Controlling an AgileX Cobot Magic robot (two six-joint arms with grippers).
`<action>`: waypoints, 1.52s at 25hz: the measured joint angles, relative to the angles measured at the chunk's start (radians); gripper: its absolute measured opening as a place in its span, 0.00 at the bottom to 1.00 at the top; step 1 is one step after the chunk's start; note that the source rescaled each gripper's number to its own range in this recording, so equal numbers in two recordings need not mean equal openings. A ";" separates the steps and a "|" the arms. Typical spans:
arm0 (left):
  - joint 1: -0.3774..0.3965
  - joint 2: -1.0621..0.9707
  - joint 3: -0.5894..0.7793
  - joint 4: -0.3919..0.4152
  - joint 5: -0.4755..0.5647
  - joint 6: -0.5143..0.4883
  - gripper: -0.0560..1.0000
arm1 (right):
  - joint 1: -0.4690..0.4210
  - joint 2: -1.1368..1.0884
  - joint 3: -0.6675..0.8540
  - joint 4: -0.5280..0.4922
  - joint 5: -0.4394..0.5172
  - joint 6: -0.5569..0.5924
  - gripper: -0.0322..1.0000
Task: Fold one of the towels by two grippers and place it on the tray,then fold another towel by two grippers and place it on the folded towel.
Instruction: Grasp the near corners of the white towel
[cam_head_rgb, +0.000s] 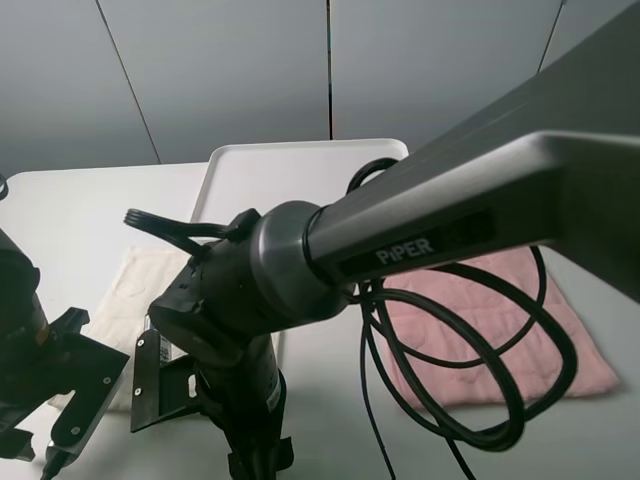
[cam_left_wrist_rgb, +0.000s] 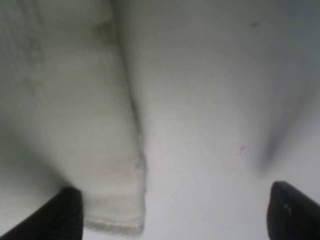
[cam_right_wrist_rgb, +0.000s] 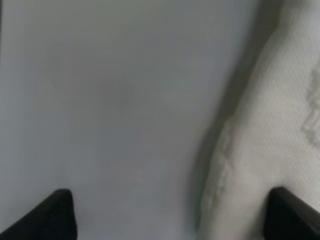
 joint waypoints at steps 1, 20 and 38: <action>0.000 0.000 0.000 0.000 0.000 0.000 0.96 | 0.000 0.000 0.000 -0.008 -0.003 0.002 0.71; 0.000 0.000 0.000 0.002 -0.008 -0.002 0.96 | 0.000 0.002 0.000 -0.122 -0.092 0.156 0.03; 0.000 0.025 0.000 0.133 -0.103 -0.158 0.96 | 0.000 0.004 0.000 -0.122 -0.092 0.160 0.03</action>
